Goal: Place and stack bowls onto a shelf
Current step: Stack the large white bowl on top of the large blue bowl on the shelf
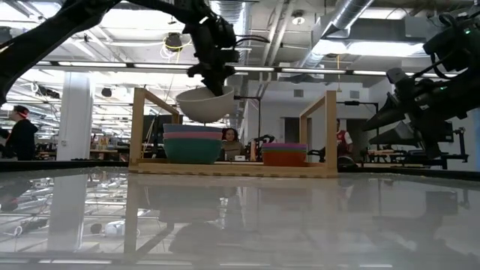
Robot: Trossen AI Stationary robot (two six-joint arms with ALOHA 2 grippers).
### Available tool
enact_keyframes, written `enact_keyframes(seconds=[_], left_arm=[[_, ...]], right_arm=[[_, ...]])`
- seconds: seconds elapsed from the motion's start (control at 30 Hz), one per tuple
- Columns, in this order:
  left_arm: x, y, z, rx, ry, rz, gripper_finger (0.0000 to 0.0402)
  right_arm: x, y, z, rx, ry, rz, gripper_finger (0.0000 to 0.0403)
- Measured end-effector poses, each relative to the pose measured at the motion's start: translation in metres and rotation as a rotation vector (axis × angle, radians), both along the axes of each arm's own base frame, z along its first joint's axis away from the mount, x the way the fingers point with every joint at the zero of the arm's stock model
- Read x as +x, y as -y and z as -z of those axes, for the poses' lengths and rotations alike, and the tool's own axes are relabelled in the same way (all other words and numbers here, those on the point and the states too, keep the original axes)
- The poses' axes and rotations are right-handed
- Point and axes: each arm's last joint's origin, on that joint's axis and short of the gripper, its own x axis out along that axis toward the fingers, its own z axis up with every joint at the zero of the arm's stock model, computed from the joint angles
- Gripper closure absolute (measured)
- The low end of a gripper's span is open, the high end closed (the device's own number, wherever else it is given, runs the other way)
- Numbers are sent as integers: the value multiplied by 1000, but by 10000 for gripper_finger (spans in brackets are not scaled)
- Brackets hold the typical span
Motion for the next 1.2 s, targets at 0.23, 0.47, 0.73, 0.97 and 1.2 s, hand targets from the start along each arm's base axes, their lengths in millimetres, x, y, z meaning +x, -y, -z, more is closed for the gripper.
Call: enact_keyframes(seconds=[0.23, 0.47, 0.73, 0.97, 1.2], left_arm=[[-10, -15, 18, -41, -21, -10, 401], [-11, -13, 41, -102, -80, -3, 401], [-11, -11, 55, -133, -118, 5, 401], [-10, -12, 56, -101, -128, -1, 401], [-8, -14, 55, -82, -98, -47, 367]], right_arm=[[-2, 8, 0, -4, -1, 75, 214], [-5, 14, 0, -11, -7, 129, 214], [-6, 16, 0, -17, -12, 144, 214], [-6, 16, 0, -33, -26, 130, 214], [-5, 16, 0, -31, -26, 123, 214]])
